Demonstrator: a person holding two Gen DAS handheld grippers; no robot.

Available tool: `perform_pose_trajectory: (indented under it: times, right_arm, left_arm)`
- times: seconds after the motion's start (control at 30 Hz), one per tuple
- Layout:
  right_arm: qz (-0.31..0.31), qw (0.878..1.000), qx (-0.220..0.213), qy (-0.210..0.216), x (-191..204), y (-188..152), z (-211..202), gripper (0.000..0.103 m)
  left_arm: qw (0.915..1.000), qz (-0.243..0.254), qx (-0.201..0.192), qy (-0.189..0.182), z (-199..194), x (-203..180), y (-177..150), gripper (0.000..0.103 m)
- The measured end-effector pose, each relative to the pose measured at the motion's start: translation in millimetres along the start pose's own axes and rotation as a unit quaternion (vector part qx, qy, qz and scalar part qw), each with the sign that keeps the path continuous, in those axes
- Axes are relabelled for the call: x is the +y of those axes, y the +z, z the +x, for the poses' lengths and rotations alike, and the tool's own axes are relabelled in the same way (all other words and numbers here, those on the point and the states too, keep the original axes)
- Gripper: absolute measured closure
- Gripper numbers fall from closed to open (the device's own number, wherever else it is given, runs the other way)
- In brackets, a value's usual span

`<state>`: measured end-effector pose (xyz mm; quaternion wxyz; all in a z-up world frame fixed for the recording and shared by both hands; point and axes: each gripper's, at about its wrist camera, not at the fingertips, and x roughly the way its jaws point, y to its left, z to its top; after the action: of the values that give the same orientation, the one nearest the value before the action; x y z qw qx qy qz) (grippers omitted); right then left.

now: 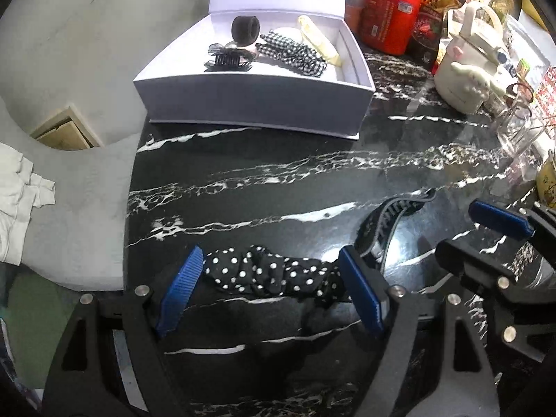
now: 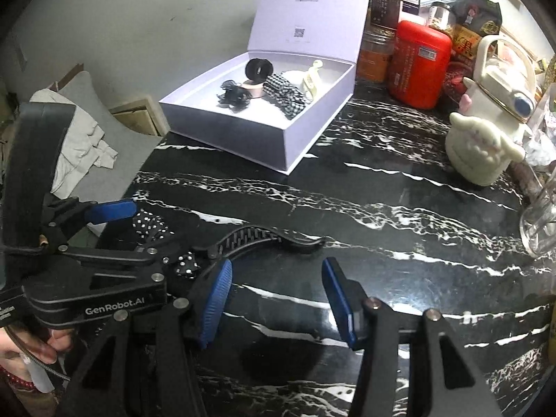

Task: Organize objects
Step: 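Withdraw both grippers from the box toward the polka-dot scrunchie and black claw clip, then position the left gripper over the polka-dot scrunchie while the right approaches the black claw clip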

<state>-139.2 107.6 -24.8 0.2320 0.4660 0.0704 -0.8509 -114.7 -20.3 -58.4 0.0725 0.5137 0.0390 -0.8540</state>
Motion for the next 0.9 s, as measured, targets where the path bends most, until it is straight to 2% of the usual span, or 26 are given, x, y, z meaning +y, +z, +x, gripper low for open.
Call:
perform_pose_trajectory:
  times: [0.5, 0.77, 0.9]
  right_arm:
    - [0.016, 1.0, 0.014, 0.019, 20, 4, 21, 0.048]
    - [0.037, 0.999, 0.027, 0.012, 26, 5, 42, 0.048]
    - [0.013, 0.999, 0.029, 0.004, 31, 0, 48, 0.048]
  left_arm:
    - [0.9994, 0.035, 0.003, 0.004, -9, 19, -20, 0.023]
    - [0.9991, 0.024, 0.011, -0.032, -11, 33, -27, 0.023]
    - [0.9991, 0.019, 0.012, -0.035, -11, 37, -28, 0.023]
